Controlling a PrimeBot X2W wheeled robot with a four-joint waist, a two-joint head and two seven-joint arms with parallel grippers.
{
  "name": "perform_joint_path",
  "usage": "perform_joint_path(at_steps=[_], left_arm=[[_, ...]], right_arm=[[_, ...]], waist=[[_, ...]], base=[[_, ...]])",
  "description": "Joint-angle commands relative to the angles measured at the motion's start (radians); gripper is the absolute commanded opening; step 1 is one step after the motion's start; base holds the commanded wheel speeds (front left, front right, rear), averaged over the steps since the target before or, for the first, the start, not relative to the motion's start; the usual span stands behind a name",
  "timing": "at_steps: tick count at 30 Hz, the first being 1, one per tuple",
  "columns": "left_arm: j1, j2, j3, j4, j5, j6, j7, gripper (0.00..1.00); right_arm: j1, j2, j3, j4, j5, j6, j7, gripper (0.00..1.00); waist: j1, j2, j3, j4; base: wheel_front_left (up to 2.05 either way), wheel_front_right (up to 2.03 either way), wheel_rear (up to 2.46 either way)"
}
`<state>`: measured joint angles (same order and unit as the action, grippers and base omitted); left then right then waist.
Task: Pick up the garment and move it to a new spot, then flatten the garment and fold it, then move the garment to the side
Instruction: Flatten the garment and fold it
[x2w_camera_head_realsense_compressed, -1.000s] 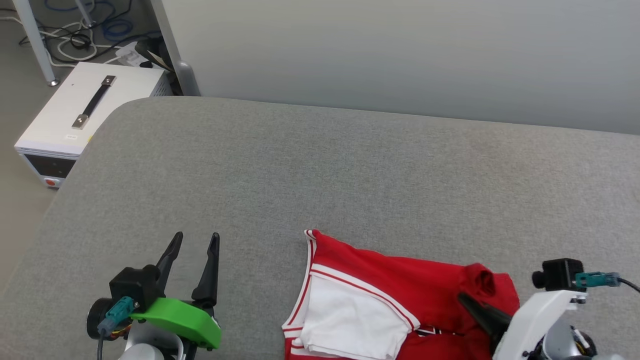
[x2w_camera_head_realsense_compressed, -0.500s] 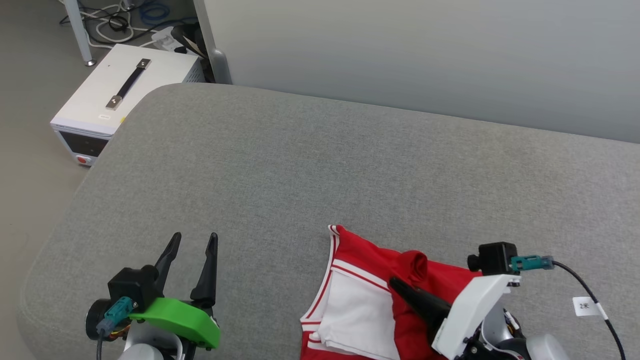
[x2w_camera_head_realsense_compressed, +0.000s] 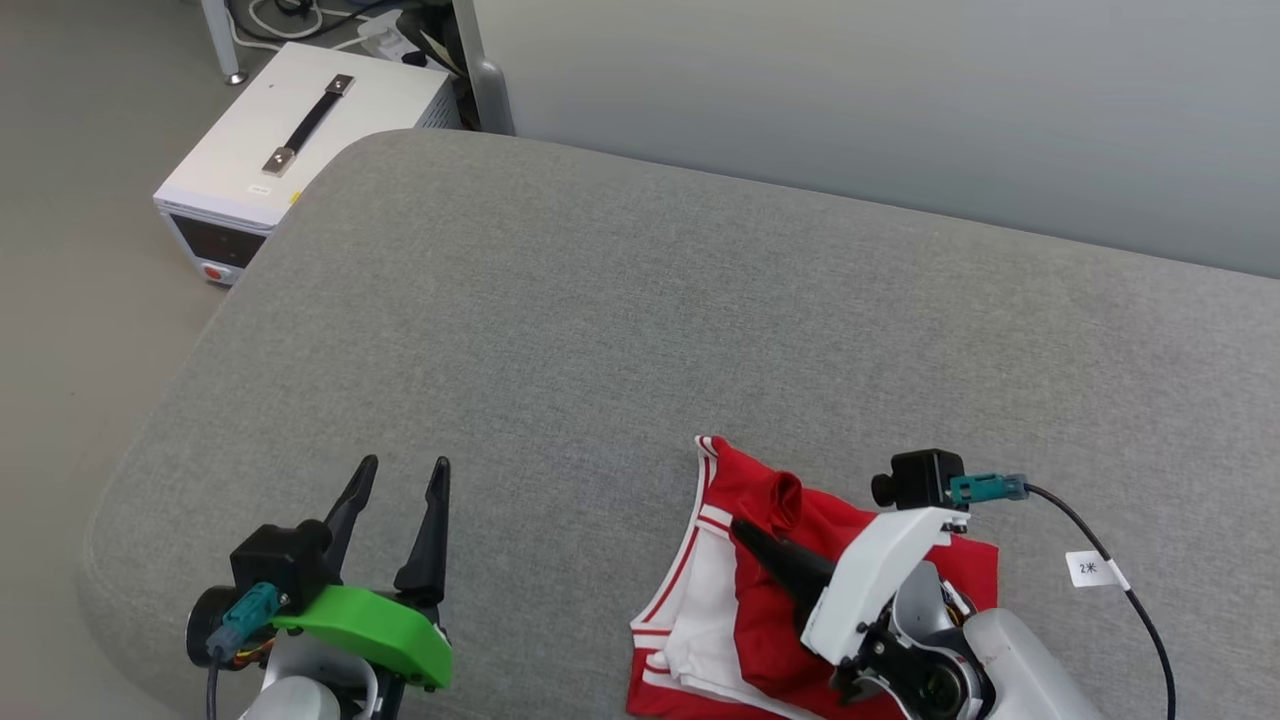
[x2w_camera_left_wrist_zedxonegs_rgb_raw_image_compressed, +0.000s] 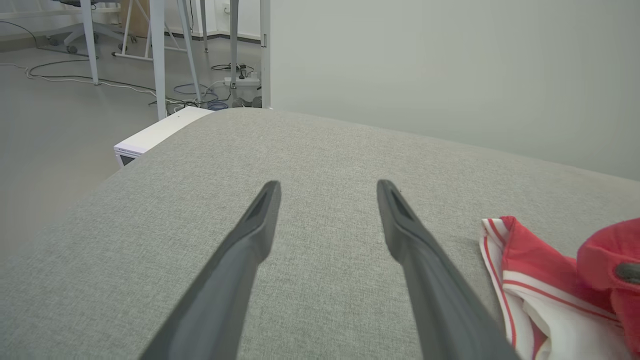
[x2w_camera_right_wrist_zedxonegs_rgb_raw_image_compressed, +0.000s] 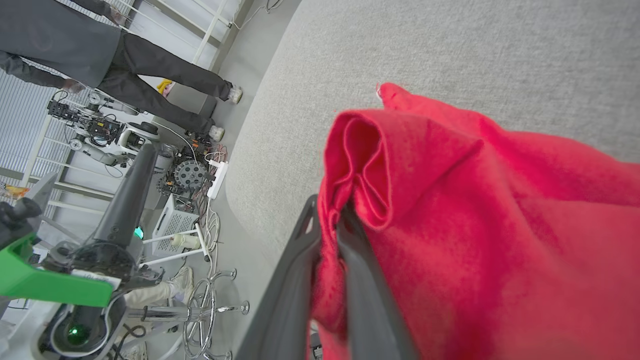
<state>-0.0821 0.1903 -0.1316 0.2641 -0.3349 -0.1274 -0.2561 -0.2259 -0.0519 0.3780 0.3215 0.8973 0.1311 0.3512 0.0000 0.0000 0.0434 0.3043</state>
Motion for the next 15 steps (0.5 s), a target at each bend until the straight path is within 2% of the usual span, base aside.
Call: perform_joint_path(at_steps=[1,2,4,6,11,15], left_arm=[[-0.02,-0.007,-0.001,0.003,0.006,-0.003,-0.006,1.0],[-0.022,-0.008,0.0,0.004,0.006,-0.003,-0.006,1.0],[-0.023,-0.009,0.002,0.006,0.006,-0.003,-0.006,1.0],[-0.023,-0.01,0.007,0.008,0.007,-0.003,-0.006,1.0],[-0.02,-0.01,0.006,0.013,0.009,-0.003,-0.006,1.0],[-0.018,-0.01,0.005,0.017,0.01,-0.003,-0.006,1.0]], right_arm=[[-0.029,0.002,0.008,0.033,0.002,0.0,-0.019,0.0],[-0.042,0.002,0.014,0.063,0.004,0.0,-0.025,0.0],[-0.064,0.002,0.03,0.104,0.005,0.0,-0.043,1.0],[-0.094,0.002,0.067,0.142,0.026,0.0,-0.078,1.0],[-0.121,0.002,0.143,0.145,0.133,0.0,-0.106,1.0],[-0.145,0.002,0.156,0.16,0.176,0.0,-0.128,1.0]], waist=[[0.0,0.0,0.013,0.015],[0.0,0.0,0.017,0.019],[0.0,0.0,0.022,0.024],[0.0,0.0,0.025,0.03],[0.0,0.0,0.018,0.032],[0.0,0.0,0.007,0.018]], base=[[0.0,0.0,0.0],[0.0,0.0,0.0],[0.0,0.0,0.0],[0.0,0.0,0.0],[0.0,0.0,0.0],[0.0,0.0,0.0]])
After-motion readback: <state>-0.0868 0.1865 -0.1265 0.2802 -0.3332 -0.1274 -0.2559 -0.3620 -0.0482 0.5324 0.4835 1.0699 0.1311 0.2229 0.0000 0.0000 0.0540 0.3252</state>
